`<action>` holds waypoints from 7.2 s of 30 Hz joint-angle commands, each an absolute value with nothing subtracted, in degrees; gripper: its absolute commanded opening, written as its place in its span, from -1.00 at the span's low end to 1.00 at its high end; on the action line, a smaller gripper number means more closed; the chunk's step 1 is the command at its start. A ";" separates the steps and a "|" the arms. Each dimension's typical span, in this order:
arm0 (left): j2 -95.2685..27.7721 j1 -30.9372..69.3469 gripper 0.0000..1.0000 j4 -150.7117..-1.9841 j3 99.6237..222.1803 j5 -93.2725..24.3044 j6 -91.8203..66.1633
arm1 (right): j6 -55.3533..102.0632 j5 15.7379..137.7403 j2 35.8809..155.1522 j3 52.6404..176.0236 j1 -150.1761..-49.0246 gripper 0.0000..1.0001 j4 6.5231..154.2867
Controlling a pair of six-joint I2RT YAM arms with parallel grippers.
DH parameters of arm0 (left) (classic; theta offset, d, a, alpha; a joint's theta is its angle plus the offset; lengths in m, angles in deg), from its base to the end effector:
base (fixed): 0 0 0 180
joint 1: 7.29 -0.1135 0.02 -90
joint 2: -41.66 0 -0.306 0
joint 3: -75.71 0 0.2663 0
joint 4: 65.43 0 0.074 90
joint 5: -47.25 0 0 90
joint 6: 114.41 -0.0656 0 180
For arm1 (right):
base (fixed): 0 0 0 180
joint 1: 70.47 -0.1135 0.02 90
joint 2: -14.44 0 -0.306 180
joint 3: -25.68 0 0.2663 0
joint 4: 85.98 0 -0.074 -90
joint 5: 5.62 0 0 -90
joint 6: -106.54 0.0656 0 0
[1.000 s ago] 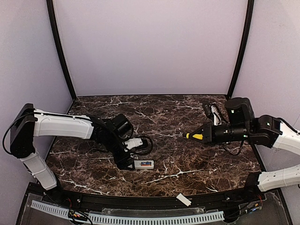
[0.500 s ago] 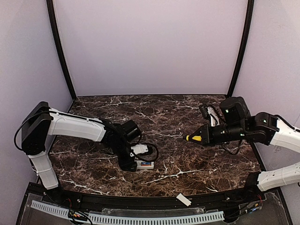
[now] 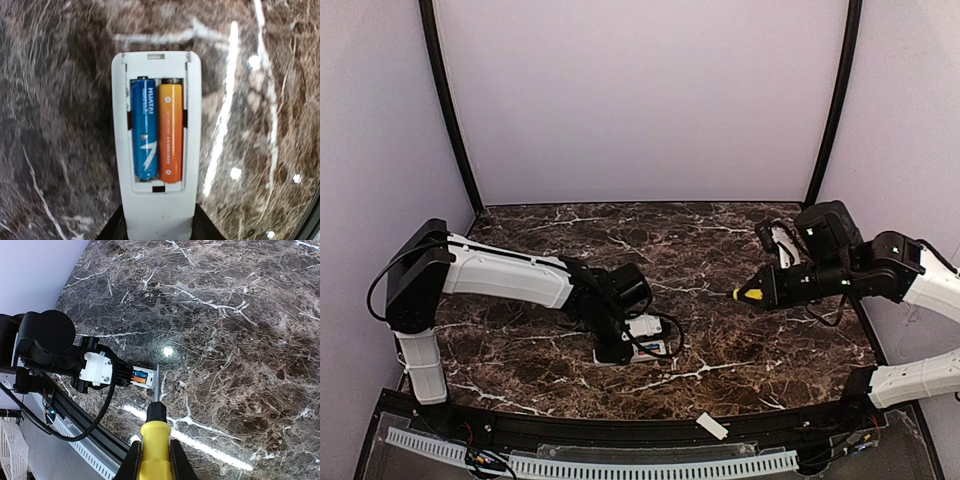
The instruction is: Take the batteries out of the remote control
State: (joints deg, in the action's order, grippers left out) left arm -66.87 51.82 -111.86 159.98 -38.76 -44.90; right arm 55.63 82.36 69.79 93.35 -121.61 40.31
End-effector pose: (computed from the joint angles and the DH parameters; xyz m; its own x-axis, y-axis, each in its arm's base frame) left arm 0.2046 -0.3509 0.1626 -0.1501 0.9310 -0.3327 0.9826 0.1778 0.0542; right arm 0.1305 0.1657 0.3298 -0.8231 -0.0172 -0.5676 -0.3553 0.7953 0.4911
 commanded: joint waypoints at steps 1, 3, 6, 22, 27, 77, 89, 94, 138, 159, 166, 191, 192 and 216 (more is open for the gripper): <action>-70.00 54.71 -0.34 -111.37 166.99 -38.01 -44.92 | 54.16 84.18 67.70 95.36 -120.60 -1.00 35.20; -71.97 55.38 -0.34 -111.89 169.93 -37.40 -44.45 | 54.21 84.18 67.11 95.52 -120.41 -1.00 33.82; -74.93 55.95 -0.34 -112.27 173.38 -35.71 -43.34 | 54.56 85.96 66.62 96.01 -120.31 -1.00 31.05; -80.61 57.83 0.22 -110.25 179.52 -39.31 -38.89 | 56.61 88.81 65.33 99.27 -120.27 -1.00 21.29; -78.19 57.83 0.61 -110.70 178.38 -41.57 -38.44 | 56.33 88.84 66.62 100.88 -120.23 -1.00 21.37; -68.26 53.09 0.34 -41.99 132.70 -25.66 -36.84 | 56.43 71.53 92.87 108.84 -120.66 -1.00 24.66; -70.95 53.58 -0.26 -44.66 135.73 -24.43 -38.44 | 55.07 70.86 95.75 107.36 -120.92 -1.00 24.31; -71.02 53.86 -0.57 -46.00 136.56 -24.73 -38.76 | 54.61 71.17 97.35 107.43 -121.43 -1.00 23.93; -54.74 47.65 -0.99 -60.52 142.75 -41.25 -32.36 | 58.38 92.60 77.03 103.64 -120.70 -1.00 31.36; -48.10 53.67 -0.99 -74.77 144.94 -50.86 -49.19 | 51.33 91.86 74.62 104.66 -120.39 -1.00 30.60; -46.63 54.04 -0.99 -72.89 141.66 -48.53 -51.10 | 50.34 90.01 75.97 105.27 -120.40 -1.00 32.52; -49.05 54.14 -0.99 -74.01 143.38 -49.06 -51.01 | 44.85 76.75 86.91 110.69 -122.41 -1.00 34.93; -49.09 54.14 -0.99 -74.11 143.53 -49.07 -50.99 | 44.77 77.02 87.85 111.22 -122.68 -1.00 34.80; -49.31 54.14 -0.99 -74.32 143.62 -49.20 -50.98 | 44.78 81.14 96.84 114.55 -124.77 -1.00 29.55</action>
